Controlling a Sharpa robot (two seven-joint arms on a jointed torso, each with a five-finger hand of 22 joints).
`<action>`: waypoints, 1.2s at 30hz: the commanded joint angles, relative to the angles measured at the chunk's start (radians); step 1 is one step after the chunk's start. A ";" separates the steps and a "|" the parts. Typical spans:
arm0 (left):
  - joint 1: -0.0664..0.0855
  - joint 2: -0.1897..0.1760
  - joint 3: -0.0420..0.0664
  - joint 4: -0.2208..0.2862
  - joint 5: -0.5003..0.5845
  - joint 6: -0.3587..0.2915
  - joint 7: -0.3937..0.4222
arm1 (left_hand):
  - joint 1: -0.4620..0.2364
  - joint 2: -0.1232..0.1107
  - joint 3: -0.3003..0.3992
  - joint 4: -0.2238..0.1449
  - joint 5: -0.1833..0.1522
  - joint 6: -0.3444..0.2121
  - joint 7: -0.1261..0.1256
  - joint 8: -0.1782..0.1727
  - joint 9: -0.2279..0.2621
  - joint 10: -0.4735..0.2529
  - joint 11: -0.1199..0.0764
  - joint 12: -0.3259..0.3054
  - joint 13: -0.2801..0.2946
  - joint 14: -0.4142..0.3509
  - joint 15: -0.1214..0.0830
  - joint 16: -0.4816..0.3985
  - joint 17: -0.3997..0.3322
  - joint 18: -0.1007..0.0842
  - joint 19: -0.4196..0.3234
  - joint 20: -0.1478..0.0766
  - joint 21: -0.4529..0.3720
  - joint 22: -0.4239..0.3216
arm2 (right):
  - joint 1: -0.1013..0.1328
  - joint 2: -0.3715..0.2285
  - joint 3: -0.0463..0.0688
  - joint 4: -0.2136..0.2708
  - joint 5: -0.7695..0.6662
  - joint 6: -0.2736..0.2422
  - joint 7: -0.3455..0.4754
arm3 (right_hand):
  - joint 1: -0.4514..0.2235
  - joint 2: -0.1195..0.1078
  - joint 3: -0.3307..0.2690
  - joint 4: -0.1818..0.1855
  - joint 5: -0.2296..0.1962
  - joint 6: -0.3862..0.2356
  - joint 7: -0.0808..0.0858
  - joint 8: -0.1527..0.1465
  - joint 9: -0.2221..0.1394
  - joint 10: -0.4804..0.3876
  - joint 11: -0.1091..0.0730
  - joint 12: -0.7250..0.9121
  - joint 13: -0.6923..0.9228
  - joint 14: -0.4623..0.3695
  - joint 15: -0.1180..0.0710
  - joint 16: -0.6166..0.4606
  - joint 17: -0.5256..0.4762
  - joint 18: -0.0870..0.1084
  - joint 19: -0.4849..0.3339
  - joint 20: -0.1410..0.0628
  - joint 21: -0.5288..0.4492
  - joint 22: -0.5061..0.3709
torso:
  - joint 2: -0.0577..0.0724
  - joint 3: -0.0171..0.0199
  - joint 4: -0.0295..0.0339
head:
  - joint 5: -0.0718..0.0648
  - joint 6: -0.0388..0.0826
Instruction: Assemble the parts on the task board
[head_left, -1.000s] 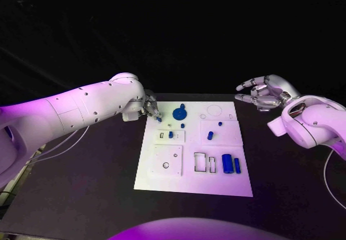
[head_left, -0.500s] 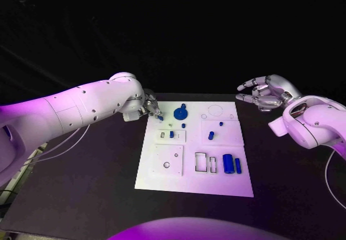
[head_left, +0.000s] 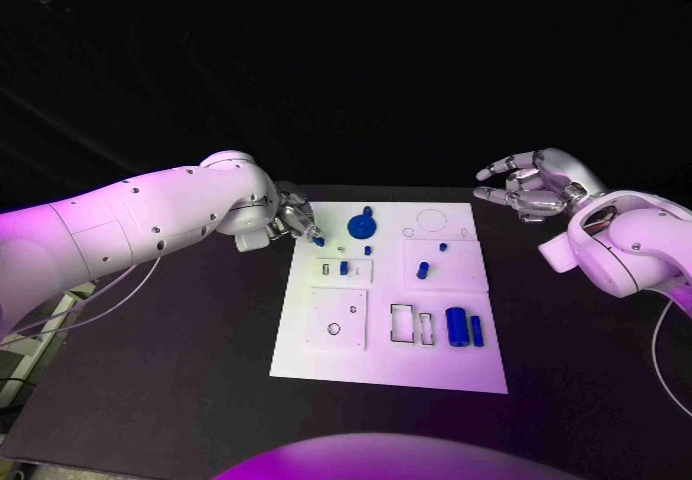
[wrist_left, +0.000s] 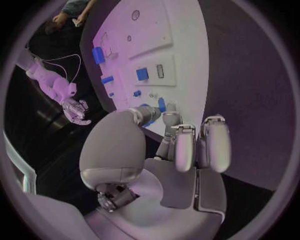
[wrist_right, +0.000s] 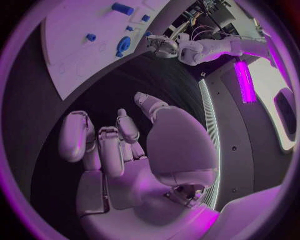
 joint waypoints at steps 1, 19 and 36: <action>-0.006 -0.019 0.000 0.035 0.017 -0.044 0.057 | -0.001 -0.012 0.170 -0.180 0.008 0.010 0.000 0.002 -0.001 0.010 -0.001 0.006 0.005 0.079 -0.008 0.006 0.178 -0.018 0.003 0.000 0.004 0.003 | 0.000 -0.001 0.000 0.002 -0.004 -0.005 0.005 | -0.008 0.002 0.000 0.009 0.005 -0.002 -0.005 0.005 -0.001 -0.003 0.000 -0.003 -0.001 0.070 -0.006 -0.004 0.126 0.011 -0.007 -0.002 -0.006 -0.001 | 0.000 -0.0001 0.0008 | 0.004 -0.001; -0.048 -0.098 0.000 0.174 -0.051 -0.110 0.066 | -0.001 -0.037 0.173 -0.187 0.077 0.047 -0.010 -0.009 -0.009 0.054 -0.011 0.022 0.039 0.081 -0.017 0.009 0.182 -0.019 0.006 -0.009 0.009 0.010 | 0.000 -0.006 0.000 0.004 -0.004 -0.008 0.005 | -0.010 0.004 0.000 0.012 0.006 -0.002 -0.005 0.006 -0.002 -0.003 0.000 -0.003 -0.001 0.070 -0.006 -0.005 0.126 0.011 -0.007 -0.002 -0.006 -0.001 | 0.001 -0.0008 -0.0018 | 0.015 -0.005; -0.058 -0.087 0.000 0.197 -0.166 -0.112 0.020 | -0.007 -0.051 0.171 -0.184 0.143 0.064 -0.016 -0.013 -0.009 0.075 -0.017 0.029 0.057 0.083 -0.023 0.013 0.187 -0.018 0.006 -0.013 0.008 0.008 | 0.000 -0.007 0.000 0.005 -0.003 -0.008 0.007 | -0.011 0.005 -0.001 0.014 0.006 -0.002 -0.006 0.006 -0.002 -0.002 0.000 -0.003 -0.001 0.070 -0.006 -0.005 0.126 0.011 -0.006 -0.002 -0.006 -0.001 | 0.002 -0.0002 -0.0030 | 0.017 -0.011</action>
